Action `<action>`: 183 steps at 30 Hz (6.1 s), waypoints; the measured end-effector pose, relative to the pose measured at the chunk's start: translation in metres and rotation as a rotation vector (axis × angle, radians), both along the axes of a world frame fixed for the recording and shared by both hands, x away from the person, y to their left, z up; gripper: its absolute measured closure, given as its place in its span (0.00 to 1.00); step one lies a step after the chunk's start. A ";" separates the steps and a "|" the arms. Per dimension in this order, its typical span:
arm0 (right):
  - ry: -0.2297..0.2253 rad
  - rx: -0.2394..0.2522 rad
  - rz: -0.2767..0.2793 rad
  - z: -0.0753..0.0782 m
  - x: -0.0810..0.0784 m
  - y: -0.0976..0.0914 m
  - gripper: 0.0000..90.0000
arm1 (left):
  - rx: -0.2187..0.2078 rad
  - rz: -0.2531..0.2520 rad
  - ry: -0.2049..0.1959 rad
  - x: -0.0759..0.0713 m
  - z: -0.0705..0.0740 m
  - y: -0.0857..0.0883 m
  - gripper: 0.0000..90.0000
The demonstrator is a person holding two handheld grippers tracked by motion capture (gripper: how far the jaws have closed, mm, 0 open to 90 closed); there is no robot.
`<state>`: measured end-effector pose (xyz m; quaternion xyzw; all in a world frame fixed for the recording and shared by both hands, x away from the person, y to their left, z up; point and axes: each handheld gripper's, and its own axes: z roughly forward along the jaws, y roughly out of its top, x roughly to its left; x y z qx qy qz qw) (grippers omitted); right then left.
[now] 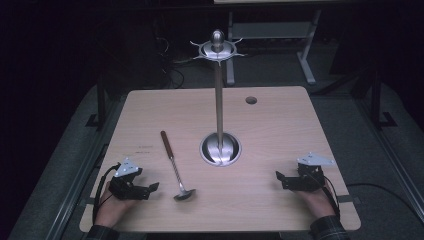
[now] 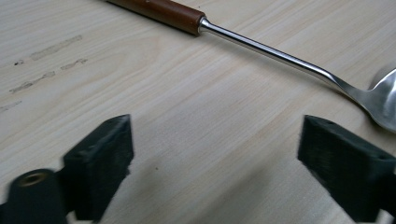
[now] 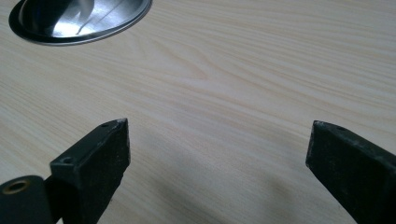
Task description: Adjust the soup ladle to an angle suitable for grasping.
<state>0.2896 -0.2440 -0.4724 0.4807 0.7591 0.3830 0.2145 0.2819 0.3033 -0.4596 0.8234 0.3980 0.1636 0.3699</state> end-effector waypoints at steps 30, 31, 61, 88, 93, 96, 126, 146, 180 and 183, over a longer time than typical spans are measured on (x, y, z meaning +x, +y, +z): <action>-0.032 0.042 0.001 0.000 0.000 -0.003 0.09 | -0.024 0.034 0.011 0.038 0.019 -0.010 1.00; -0.032 0.034 -0.003 0.000 0.000 -0.002 0.10 | -0.033 0.037 0.012 0.040 0.020 -0.010 1.00; -0.033 0.054 0.001 -0.004 0.000 -0.002 0.09 | 0.016 0.063 -0.025 0.093 0.012 -0.045 1.00; -0.038 0.058 0.003 -0.003 -0.001 -0.003 0.09 | 0.041 0.020 -0.002 0.099 0.004 -0.069 1.00; -0.038 0.062 0.000 -0.004 -0.001 -0.004 0.09 | 0.035 0.003 -0.010 0.102 0.002 -0.077 1.00; -0.042 0.059 0.006 -0.004 -0.001 -0.005 0.09 | 0.027 0.001 -0.007 0.103 0.001 -0.079 1.00; -0.056 0.075 -0.056 -0.003 -0.025 -0.026 0.09 | 0.040 -0.130 0.011 0.114 0.001 -0.121 1.00; -0.058 0.078 -0.006 -0.002 -0.010 -0.012 0.09 | 0.034 -0.216 0.151 0.055 0.022 -0.113 1.00; -0.052 0.079 0.029 -0.003 -0.002 -0.001 0.10 | 0.115 -0.229 0.225 0.037 0.010 -0.118 1.00; -0.053 0.079 0.029 -0.003 -0.002 -0.001 0.10 | 0.135 -0.216 0.219 0.038 0.011 -0.115 1.00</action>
